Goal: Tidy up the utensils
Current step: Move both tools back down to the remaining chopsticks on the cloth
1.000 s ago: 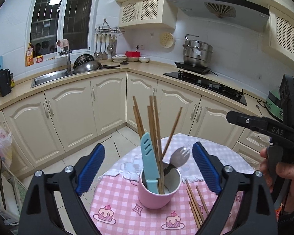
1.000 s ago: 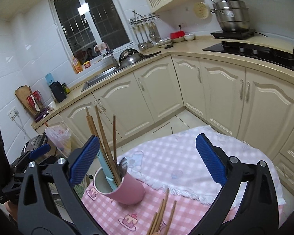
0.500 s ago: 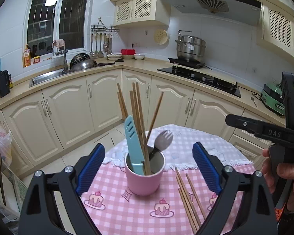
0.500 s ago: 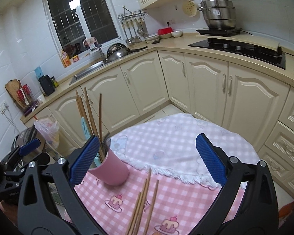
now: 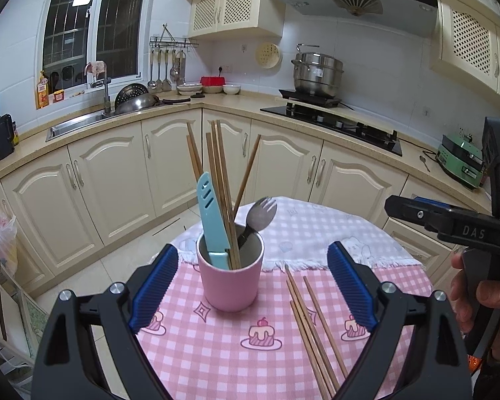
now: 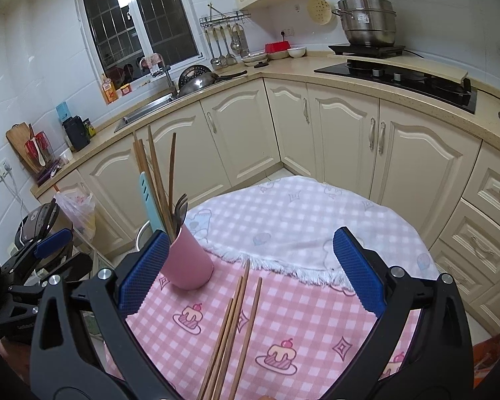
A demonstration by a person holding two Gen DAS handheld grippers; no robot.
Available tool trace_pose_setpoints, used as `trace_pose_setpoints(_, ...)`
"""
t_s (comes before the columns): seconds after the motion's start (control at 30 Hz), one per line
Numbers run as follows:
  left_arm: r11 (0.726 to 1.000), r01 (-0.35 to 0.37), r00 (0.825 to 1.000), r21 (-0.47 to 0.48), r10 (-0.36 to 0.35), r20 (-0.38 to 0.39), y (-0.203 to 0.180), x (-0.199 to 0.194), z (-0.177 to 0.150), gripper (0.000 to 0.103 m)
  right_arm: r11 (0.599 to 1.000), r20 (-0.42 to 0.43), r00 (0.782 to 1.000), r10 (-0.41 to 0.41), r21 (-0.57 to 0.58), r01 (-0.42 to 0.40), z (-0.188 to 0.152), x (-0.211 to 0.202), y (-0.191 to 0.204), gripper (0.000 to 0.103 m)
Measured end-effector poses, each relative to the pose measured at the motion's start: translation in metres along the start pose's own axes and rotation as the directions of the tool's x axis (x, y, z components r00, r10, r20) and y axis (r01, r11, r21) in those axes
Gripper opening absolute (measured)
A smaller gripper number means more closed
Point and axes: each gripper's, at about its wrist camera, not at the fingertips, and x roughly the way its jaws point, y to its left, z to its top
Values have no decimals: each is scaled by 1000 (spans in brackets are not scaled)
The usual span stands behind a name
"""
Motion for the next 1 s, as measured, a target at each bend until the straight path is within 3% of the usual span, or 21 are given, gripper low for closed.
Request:
trace_pose_setpoints(0.47, 1000, -3, 994, 23, 5, -109, -10, 20, -35, 89, 999, -160, 986, -45, -29, 41, -44, 17, -8, 97)
trace_pose_setpoints(0.83, 998, 21, 974, 65, -6, -228, -26, 48, -66, 89, 999, -245, 968, -53, -15, 51, -66, 33, -22, 97)
trace_pose_setpoints(1.0, 995, 38, 956, 93, -10, -293, -38, 66, -82, 89, 999, -274, 960, -52, -5, 53, -74, 39, -29, 97)
